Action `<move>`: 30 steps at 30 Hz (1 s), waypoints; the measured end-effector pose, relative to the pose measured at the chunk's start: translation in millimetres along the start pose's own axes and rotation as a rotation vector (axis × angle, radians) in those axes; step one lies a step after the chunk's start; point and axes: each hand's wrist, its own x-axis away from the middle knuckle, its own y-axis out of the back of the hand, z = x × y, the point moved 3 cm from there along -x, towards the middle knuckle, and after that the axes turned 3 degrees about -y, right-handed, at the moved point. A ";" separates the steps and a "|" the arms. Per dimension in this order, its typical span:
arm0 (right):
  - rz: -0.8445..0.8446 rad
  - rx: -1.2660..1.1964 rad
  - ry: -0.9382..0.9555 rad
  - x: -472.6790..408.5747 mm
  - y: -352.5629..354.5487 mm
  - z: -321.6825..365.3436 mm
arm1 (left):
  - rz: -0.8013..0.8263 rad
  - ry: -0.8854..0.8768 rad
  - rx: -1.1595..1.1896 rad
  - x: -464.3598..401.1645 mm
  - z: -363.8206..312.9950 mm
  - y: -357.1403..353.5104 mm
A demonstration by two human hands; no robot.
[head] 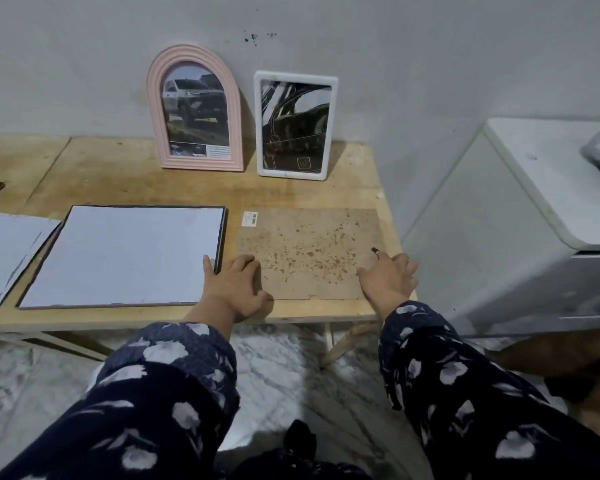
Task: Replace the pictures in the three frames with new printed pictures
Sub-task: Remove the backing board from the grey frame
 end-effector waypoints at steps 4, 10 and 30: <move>-0.018 0.075 -0.007 1.4 0.2 8.2 | 0.007 -0.009 0.051 -2.4 2.4 4.1; 0.002 0.120 0.191 15.1 -8.0 54.5 | -0.189 0.007 0.182 4.1 31.6 21.8; 0.121 0.210 0.465 72.7 -84.1 280.7 | -0.136 0.262 0.147 11.4 310.4 23.6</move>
